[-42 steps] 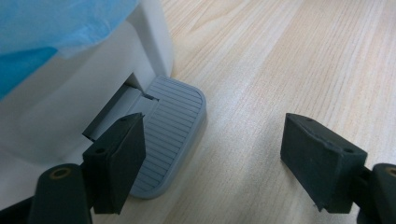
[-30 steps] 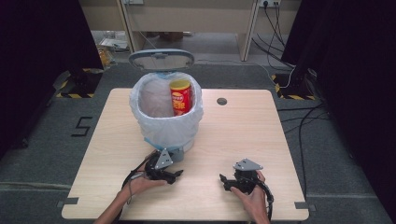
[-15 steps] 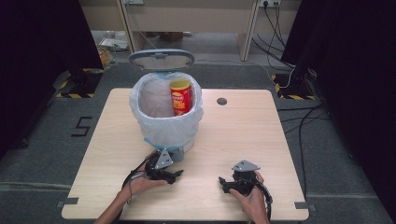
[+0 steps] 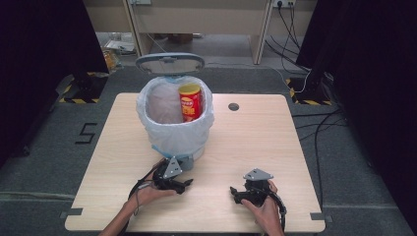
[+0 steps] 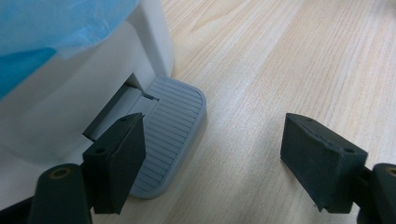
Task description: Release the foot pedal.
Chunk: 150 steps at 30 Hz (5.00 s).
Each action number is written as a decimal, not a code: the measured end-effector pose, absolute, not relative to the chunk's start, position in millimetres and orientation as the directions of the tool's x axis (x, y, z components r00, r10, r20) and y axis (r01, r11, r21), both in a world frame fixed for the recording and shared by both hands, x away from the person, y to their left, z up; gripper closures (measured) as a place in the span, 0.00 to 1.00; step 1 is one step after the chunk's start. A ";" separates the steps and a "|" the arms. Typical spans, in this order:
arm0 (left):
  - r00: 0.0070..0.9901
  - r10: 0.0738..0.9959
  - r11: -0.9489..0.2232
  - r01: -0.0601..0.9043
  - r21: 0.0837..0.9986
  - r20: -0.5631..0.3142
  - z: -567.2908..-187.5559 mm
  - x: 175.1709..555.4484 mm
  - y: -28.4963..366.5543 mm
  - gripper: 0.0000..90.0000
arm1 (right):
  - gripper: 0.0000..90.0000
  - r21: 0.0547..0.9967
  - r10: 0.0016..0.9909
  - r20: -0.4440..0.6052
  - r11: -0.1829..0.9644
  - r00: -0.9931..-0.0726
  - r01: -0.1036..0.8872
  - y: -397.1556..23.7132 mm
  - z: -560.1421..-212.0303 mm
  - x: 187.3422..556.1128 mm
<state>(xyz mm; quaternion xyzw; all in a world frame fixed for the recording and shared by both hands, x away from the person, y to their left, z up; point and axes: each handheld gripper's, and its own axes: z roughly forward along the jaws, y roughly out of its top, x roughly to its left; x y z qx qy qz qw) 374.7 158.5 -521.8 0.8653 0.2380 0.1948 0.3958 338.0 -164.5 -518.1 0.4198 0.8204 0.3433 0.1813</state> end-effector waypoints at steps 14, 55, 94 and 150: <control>0.810 0.565 -0.578 0.254 0.776 0.155 -521.5 374.3 158.0 0.24 | 0.12 0.713 0.813 -0.008 0.414 -0.583 0.567 -164.3 -518.0 338.4; 0.805 0.581 -0.531 0.264 0.805 0.119 -499.9 368.3 167.5 0.23 | 0.12 0.714 0.810 -0.008 0.415 -0.586 0.564 -164.5 -518.2 338.8; 0.780 0.626 -0.436 0.328 0.838 0.021 -490.7 351.6 212.3 0.21 | 0.11 0.713 0.807 -0.008 0.418 -0.590 0.563 -164.9 -518.1 339.0; 0.779 0.626 -0.506 0.424 0.751 -0.018 -524.3 305.2 253.9 0.18 | 0.11 0.713 0.805 -0.010 0.422 -0.594 0.560 -165.3 -518.1 339.2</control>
